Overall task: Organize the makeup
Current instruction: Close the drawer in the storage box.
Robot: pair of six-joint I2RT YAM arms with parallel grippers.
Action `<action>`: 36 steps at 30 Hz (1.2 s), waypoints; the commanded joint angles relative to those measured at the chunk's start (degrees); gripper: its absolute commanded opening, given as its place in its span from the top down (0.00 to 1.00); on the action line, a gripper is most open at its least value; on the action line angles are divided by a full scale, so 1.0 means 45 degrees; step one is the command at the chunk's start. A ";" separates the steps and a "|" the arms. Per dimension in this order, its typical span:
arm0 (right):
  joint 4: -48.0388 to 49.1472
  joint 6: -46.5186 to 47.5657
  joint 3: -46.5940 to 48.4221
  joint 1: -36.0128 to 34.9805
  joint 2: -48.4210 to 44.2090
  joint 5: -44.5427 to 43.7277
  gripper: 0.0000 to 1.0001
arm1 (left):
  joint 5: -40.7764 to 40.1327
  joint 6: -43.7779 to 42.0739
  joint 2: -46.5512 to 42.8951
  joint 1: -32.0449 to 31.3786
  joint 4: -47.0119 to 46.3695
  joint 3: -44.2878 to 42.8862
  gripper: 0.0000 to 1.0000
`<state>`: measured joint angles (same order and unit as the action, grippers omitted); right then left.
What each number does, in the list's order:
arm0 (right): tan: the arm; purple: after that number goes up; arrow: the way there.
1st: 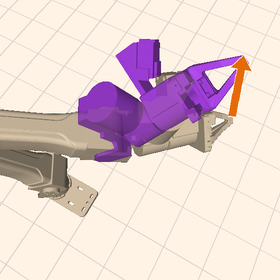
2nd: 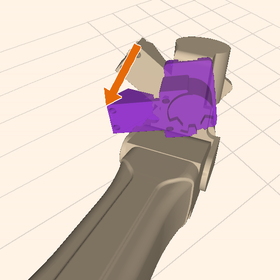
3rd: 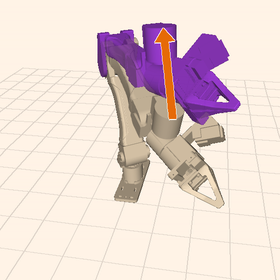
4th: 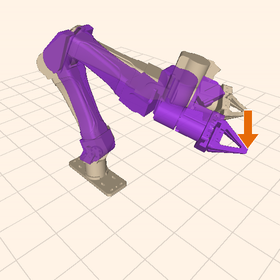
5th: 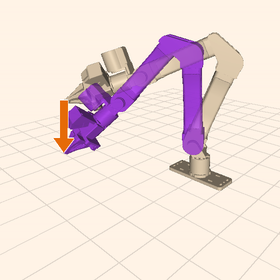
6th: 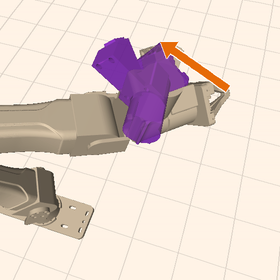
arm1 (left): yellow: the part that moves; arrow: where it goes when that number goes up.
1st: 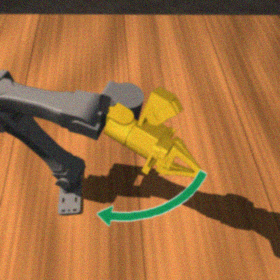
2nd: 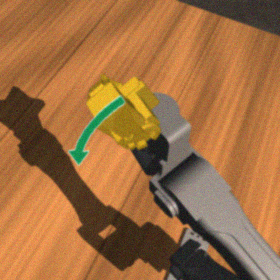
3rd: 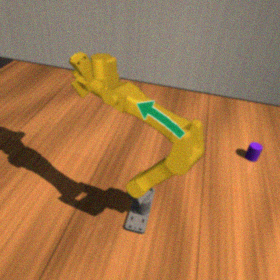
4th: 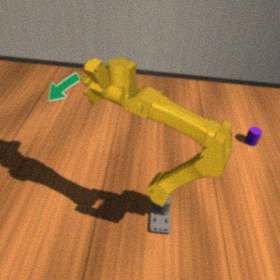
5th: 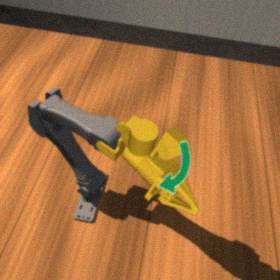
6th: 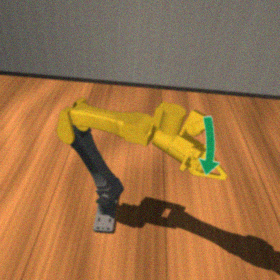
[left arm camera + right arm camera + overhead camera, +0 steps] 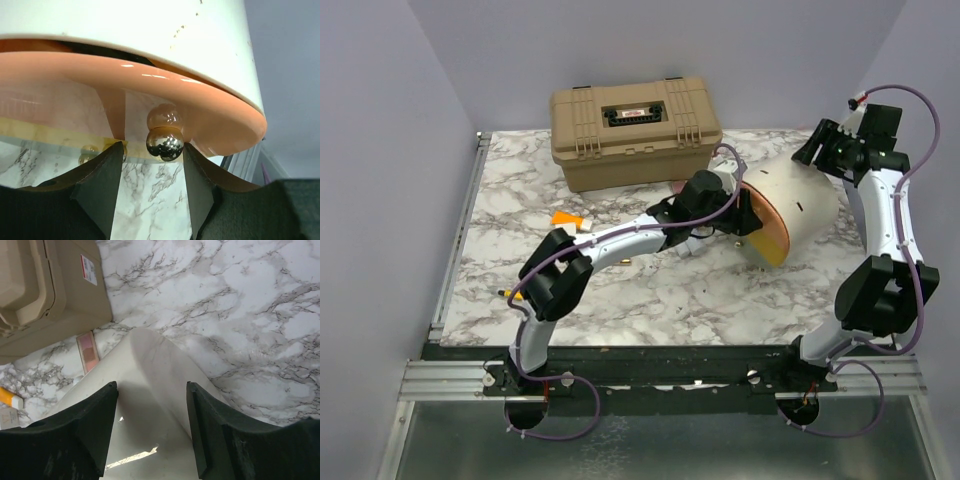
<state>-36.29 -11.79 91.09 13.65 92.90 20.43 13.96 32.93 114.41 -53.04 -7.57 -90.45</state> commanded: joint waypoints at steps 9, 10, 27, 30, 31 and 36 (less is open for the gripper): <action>-0.1256 0.0049 -0.0743 -0.0148 -0.0718 0.0952 0.39 | 0.0197 0.1389 0.1430 -0.0326 -0.0275 -0.1750 0.44; -0.1401 0.0085 -0.0664 -0.0148 -0.0747 0.0762 0.39 | 0.0282 0.1269 0.1287 -0.0324 -0.0271 -0.1493 0.42; -0.3372 0.1178 0.4248 -0.0158 0.0964 -0.1768 0.27 | -0.0310 -0.0578 -0.0728 -0.0324 0.0185 0.0494 0.31; -0.2510 0.1127 0.4149 -0.0146 0.0461 -0.1139 0.25 | -0.0372 -0.0841 -0.1133 -0.0324 0.0254 0.1004 0.31; -0.2165 0.0993 0.3991 -0.0143 0.0140 -0.0691 0.25 | -0.0411 -0.0963 -0.1321 -0.0336 0.0269 0.1266 0.31; -0.1226 -0.0052 0.2484 -0.0153 -0.1473 0.3695 0.26 | -0.0631 -0.1314 -0.1654 -0.0324 0.0138 0.2654 0.30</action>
<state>-44.53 -8.80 106.74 13.21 92.53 21.67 12.64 29.63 109.69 -54.13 -7.14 -82.74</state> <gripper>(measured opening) 0.745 0.694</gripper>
